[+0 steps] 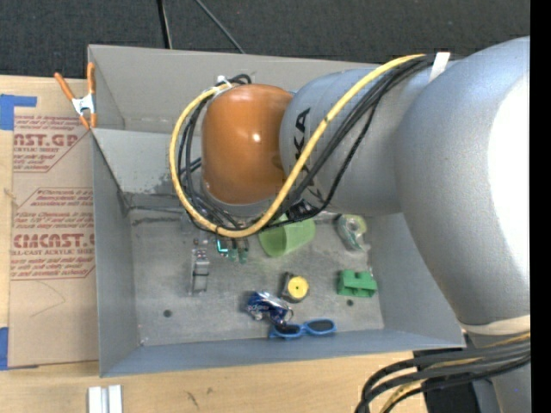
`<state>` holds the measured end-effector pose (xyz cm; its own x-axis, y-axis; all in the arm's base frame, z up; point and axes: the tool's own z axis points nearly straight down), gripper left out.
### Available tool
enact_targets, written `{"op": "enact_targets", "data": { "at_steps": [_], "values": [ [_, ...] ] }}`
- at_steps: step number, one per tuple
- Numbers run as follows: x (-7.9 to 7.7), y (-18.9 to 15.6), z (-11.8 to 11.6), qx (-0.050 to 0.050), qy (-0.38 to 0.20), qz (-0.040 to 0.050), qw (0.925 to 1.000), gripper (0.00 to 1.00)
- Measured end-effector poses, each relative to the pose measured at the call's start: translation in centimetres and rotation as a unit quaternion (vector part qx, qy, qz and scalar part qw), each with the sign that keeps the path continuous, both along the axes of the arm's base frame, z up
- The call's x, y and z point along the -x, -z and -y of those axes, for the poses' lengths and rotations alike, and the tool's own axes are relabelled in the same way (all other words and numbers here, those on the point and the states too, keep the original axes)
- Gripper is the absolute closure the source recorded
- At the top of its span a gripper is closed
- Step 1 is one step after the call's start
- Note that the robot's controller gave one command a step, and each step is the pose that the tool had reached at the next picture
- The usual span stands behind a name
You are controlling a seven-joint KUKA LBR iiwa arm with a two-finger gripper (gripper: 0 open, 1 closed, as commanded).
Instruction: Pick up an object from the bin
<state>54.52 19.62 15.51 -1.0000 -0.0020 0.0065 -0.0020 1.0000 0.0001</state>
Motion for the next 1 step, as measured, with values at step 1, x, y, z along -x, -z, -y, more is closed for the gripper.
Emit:
{"op": "enact_targets", "data": {
  "at_steps": [1],
  "values": [
    [-0.22, 5.56, 6.70, 0.002, 0.061, 0.0011, 0.9981, 0.00]
  ]
}}
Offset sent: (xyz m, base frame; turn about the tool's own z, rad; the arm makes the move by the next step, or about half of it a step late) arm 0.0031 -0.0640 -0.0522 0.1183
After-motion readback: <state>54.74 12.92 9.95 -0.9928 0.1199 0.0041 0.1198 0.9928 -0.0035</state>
